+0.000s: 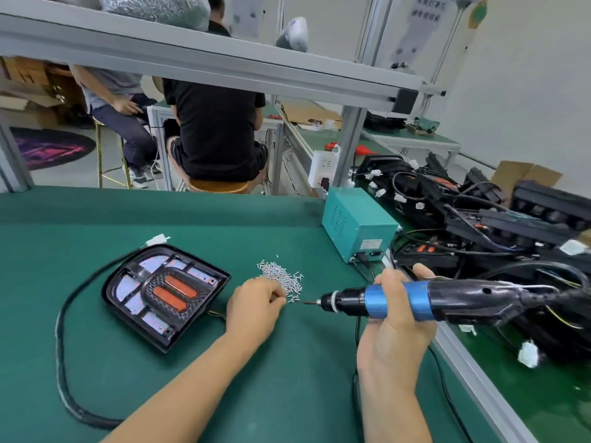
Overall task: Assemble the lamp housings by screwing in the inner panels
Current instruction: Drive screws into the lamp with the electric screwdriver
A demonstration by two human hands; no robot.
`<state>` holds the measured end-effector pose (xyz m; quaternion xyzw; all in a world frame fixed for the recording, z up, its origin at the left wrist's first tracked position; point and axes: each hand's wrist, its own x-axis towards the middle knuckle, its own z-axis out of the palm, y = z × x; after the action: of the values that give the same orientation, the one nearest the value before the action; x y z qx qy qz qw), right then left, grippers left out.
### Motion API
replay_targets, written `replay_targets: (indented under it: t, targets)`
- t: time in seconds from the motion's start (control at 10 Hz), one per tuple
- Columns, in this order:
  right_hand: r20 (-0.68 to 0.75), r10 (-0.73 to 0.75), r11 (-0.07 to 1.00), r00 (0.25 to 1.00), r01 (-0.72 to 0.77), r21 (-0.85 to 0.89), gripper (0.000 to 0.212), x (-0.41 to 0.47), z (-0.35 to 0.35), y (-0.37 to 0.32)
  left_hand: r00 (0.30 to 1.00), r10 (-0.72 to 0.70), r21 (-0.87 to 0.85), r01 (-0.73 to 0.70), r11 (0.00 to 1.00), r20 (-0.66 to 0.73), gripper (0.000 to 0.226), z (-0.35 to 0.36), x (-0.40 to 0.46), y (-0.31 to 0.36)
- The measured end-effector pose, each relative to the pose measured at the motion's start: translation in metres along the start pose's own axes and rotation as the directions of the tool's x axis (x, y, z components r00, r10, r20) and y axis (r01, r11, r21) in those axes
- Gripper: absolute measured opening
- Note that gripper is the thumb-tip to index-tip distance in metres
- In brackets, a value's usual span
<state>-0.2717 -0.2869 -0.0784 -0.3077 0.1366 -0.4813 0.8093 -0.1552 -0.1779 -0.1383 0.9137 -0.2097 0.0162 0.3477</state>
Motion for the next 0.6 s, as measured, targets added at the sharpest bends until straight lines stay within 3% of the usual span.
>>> replay_targets:
  t: [0.2, 0.6]
  targets:
    - [0.007, -0.170, 0.973, 0.985, 0.169, -0.157, 0.036, 0.006, -0.009, -0.005, 0.992, 0.124, 0.113, -0.124, 0.986, 0.007, 0.010, 0.010, 0.007, 0.008]
    - [0.027, -0.078, 0.990, 0.997, 0.081, -0.117, 0.037, 0.019, -0.005, 0.008, 0.991, 0.132, 0.154, -0.132, 0.979, 0.009, 0.010, 0.011, 0.006, 0.004]
